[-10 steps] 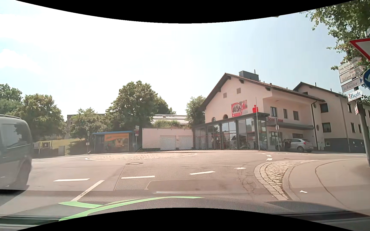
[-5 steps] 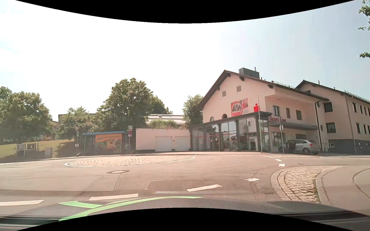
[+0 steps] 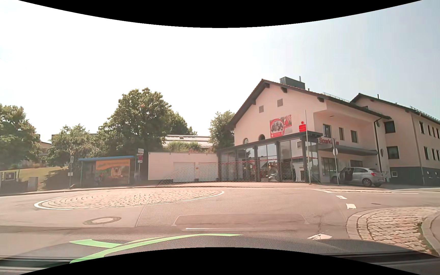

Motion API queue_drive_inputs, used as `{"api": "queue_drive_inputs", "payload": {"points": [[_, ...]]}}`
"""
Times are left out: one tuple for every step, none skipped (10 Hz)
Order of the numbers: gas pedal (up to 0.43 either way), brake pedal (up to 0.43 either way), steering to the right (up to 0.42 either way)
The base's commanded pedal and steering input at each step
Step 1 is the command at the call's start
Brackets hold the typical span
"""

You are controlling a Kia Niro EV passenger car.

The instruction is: Follow the waypoints while adhering to traffic rules and regulations

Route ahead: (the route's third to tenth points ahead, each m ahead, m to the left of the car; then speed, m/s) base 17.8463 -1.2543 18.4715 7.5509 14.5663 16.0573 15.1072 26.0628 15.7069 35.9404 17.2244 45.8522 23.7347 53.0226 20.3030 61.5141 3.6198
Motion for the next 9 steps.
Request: {"api": "queue_drive_inputs", "payload": {"points": [[0.209,0.0,0.139],[0.209,0.0,0.156],[0.209,0.0,0.175],[0.209,0.0,0.195],[0.209,0.0,0.211],[0.209,0.0,0.234],[0.209,0.0,0.251],[0.209,0.0,0.26],[0.209,0.0,0.263]]}}
